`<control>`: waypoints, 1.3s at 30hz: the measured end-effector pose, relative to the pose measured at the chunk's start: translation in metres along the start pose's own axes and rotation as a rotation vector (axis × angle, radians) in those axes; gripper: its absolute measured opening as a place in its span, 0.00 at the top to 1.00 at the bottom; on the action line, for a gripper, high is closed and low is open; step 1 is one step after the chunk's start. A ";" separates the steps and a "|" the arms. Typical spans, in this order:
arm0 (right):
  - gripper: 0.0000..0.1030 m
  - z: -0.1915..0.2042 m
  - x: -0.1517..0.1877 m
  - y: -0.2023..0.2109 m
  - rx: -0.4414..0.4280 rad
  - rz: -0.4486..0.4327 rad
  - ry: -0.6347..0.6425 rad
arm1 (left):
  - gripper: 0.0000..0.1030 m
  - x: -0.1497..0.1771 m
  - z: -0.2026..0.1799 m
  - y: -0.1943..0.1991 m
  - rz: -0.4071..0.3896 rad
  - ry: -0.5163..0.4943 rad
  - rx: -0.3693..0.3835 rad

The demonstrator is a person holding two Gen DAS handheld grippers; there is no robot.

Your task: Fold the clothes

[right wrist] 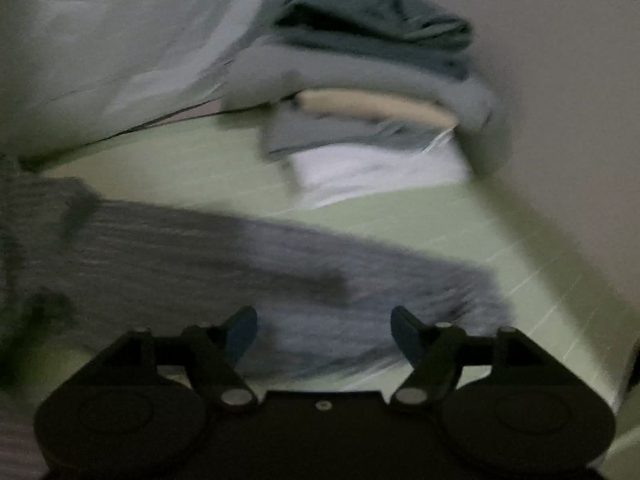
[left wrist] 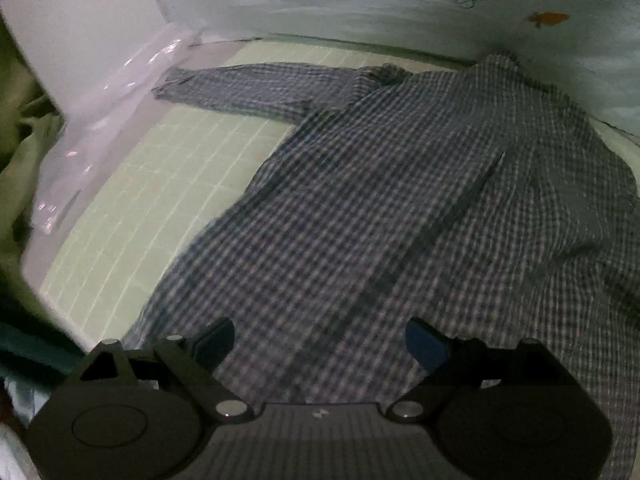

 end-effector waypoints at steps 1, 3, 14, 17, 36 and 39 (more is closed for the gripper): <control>0.25 0.011 0.002 0.003 -0.035 -0.006 -0.020 | 0.10 -0.003 0.001 -0.004 0.001 -0.008 0.005; 0.23 0.031 0.001 0.004 -0.105 -0.009 -0.013 | 0.10 -0.007 -0.003 -0.006 0.000 0.004 0.007; 0.16 0.101 -0.054 -0.052 -0.354 -0.015 0.250 | 0.10 -0.016 -0.054 0.000 -0.001 0.174 -0.054; 0.16 0.123 -0.076 -0.087 -0.404 0.003 0.304 | 0.10 -0.023 -0.067 0.007 -0.002 0.179 -0.095; 1.00 0.167 -0.132 -0.175 -0.514 -0.008 0.440 | 0.10 -0.039 -0.094 0.023 0.039 0.197 -0.181; 1.00 0.157 -0.147 -0.181 -0.498 -0.006 0.335 | 0.10 -0.034 -0.087 0.028 0.034 0.206 -0.186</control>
Point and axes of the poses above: each gripper's, at about its wrist camera, not at the fingertips, and y roughly against the way its jaws point, z to its left, x to its underside, the point moved 7 cm from there along -y, roughly the way its jaws point, and after that the axes turned 3 degrees about y, right-handed, at the moved point
